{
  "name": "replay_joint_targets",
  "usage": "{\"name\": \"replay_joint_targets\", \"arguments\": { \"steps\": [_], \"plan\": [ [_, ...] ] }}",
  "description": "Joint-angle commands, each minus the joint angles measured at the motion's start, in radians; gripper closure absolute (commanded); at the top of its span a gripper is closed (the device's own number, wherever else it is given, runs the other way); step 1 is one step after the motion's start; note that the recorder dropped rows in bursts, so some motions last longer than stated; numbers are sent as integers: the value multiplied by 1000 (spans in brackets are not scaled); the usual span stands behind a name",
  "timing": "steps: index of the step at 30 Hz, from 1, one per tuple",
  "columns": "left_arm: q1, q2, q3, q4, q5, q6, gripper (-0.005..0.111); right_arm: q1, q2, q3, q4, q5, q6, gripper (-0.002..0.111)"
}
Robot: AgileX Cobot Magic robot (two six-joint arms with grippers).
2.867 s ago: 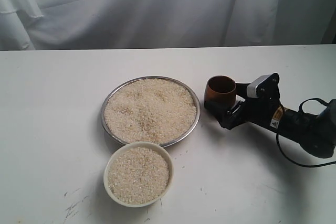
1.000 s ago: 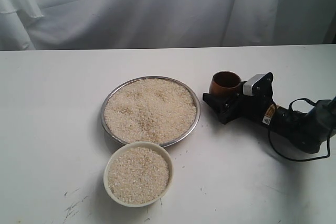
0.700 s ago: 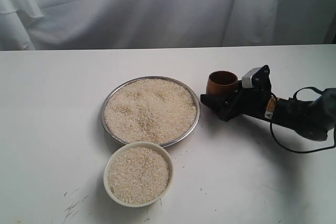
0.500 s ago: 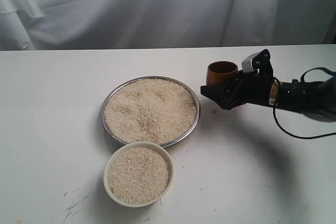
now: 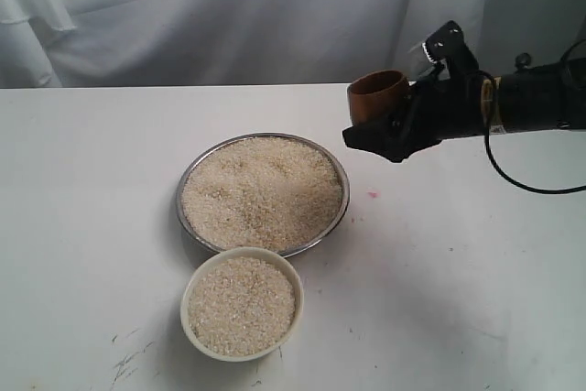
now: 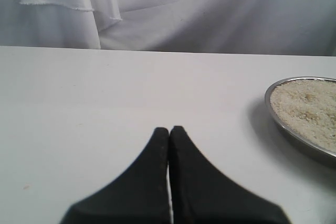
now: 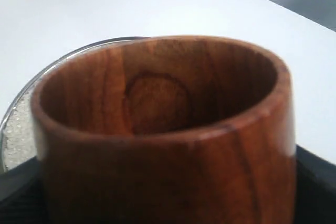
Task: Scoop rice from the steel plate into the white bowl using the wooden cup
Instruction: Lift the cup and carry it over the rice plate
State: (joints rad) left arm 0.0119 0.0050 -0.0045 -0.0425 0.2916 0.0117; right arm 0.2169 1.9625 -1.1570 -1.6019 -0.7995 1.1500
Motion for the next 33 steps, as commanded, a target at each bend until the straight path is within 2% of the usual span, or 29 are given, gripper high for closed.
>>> {"name": "replay_joint_targets", "arguments": {
  "steps": [1, 5, 16, 23, 26, 33],
  "plan": [
    [-2, -5, 5, -1, -6, -3, 107, 79, -40, 0, -62, 63, 25, 108],
    [-2, -5, 5, -1, -6, -3, 107, 155, -40, -11, -143, 185, 28, 108],
    [-2, -5, 5, -1, -6, -3, 107, 290, -71, -16, -143, 487, 38, 108],
    [-2, -5, 5, -1, -6, -3, 107, 427, -77, -16, -143, 856, 30, 108],
    [-2, -5, 5, -1, -6, -3, 107, 479, -83, -16, -82, 971, 32, 108],
    [-2, -5, 5, -1, -6, -3, 107, 522, -110, -16, -80, 951, 52, 108]
  ]
}}
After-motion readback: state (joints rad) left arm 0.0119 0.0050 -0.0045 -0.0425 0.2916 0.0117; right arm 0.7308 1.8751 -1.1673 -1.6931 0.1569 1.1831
